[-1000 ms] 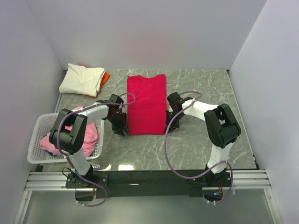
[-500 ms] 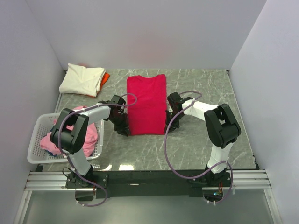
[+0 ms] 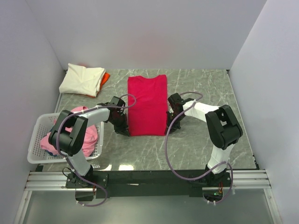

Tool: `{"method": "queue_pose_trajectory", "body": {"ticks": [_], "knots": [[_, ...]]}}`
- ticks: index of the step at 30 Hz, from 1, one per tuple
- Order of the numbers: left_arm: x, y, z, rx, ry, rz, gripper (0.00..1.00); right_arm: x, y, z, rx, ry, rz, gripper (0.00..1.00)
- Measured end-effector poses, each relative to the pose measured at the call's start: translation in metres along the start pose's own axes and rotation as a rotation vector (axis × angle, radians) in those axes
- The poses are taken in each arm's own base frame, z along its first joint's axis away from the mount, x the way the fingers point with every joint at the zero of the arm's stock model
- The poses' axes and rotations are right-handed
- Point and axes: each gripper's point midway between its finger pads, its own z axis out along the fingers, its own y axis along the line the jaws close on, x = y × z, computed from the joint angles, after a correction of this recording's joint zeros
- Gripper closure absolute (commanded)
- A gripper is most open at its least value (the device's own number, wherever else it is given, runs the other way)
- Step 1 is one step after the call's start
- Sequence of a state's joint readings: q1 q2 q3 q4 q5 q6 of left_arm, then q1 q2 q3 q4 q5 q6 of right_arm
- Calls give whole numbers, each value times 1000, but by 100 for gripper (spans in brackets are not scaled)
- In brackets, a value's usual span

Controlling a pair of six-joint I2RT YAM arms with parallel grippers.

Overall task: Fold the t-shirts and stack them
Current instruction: Fold the tshirt

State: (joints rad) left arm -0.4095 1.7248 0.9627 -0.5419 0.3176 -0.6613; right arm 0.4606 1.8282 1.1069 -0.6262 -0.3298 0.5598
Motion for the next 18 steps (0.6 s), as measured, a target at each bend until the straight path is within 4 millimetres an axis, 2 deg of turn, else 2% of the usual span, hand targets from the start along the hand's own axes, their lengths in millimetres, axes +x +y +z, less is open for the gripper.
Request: {"method": "queue_pose_trajectory", "body": {"ticks": [10, 18], "knots": [[0, 4, -3, -28, -45, -27, 100, 7, -7, -4, 17, -10, 1, 100], [4, 15, -9, -75, -84, -36, 100, 10, -7, -9, 11, -22, 1, 100]]}}
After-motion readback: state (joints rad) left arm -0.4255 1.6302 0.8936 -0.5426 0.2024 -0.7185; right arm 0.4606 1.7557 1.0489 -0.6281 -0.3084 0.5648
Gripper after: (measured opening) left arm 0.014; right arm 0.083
